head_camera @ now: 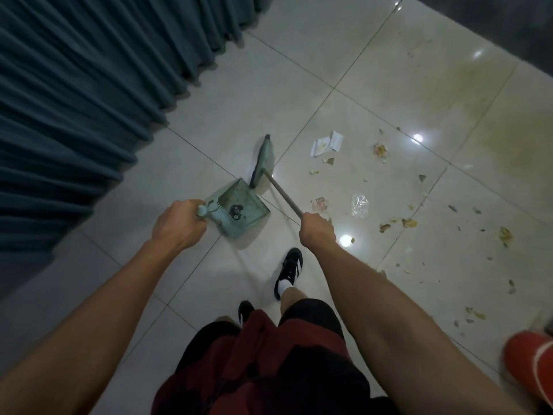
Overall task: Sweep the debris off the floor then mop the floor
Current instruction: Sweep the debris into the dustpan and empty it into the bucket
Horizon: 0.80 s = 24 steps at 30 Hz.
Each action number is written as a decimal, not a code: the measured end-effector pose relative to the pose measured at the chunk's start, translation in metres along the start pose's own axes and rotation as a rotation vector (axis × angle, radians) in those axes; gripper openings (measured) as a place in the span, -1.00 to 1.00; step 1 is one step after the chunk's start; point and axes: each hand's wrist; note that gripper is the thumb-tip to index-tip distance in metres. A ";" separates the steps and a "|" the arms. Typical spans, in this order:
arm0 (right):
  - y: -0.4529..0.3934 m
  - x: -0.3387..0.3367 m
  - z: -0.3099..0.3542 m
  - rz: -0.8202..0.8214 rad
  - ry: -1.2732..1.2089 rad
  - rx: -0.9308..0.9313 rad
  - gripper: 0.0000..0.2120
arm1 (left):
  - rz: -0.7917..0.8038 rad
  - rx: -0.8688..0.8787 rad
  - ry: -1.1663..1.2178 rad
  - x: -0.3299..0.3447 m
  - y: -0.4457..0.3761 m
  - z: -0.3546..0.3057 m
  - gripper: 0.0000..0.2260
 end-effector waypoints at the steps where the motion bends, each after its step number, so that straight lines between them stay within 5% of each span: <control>1: -0.008 -0.010 -0.001 0.001 0.029 -0.014 -0.67 | 0.000 -0.002 0.005 -0.003 -0.006 -0.005 -0.89; 8: -0.033 -0.044 -0.015 0.034 0.059 0.035 -0.63 | 0.049 0.034 -0.031 -0.020 -0.041 -0.039 -0.89; 24: 0.056 0.026 -0.037 0.017 -0.126 0.350 -0.73 | 0.084 0.325 -0.138 -0.015 -0.054 -0.039 -0.88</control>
Point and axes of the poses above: each hand's wrist, its own y-axis away from the middle knuckle, its own x-axis out of the palm, z = x × y, and after that the axes turned 1 degree about -y, right-handed
